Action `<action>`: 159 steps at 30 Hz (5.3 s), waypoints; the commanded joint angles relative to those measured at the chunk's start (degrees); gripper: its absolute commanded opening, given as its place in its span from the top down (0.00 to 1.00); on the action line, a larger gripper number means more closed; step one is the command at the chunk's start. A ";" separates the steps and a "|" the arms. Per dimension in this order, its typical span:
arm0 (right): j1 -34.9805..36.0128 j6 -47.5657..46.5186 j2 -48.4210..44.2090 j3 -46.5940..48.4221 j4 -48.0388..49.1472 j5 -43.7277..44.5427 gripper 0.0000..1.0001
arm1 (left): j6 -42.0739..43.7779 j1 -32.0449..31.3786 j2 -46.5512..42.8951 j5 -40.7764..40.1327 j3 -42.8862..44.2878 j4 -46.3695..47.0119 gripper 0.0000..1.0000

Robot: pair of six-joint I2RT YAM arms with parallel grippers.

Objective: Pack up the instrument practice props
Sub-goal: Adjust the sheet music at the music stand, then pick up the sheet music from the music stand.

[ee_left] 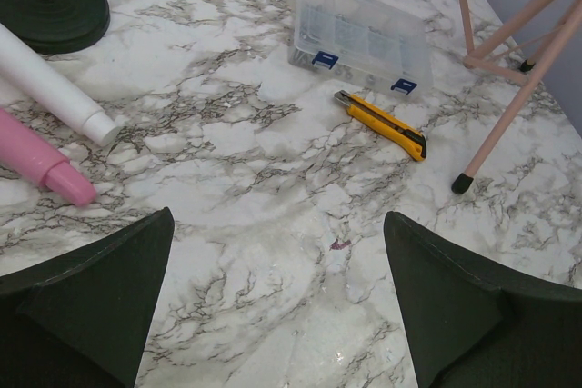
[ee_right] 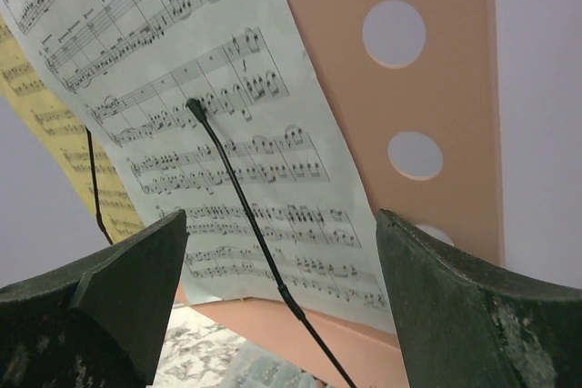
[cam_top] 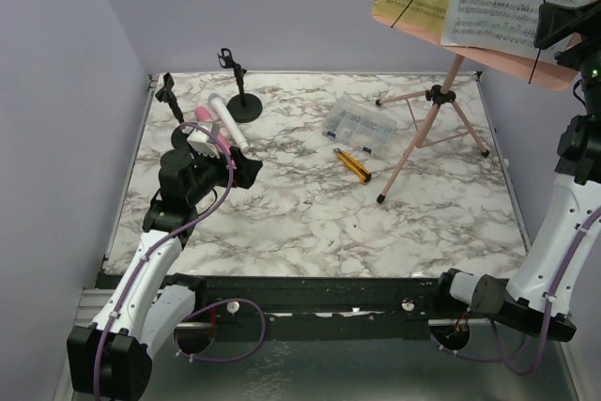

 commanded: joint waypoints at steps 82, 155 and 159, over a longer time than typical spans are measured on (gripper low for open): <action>-2.11 -2.89 -0.20 -6.94 1.50 -5.23 0.16 | -33.96 -10.57 27.12 12.78 16.82 46.63 0.01; -2.03 0.99 -3.09 -12.90 5.63 -7.97 0.16 | -26.39 -37.97 92.52 -19.97 112.81 40.21 0.90; -2.04 0.93 -4.00 -13.79 5.94 -7.75 0.16 | -26.38 -37.97 91.40 -20.80 111.81 42.47 0.82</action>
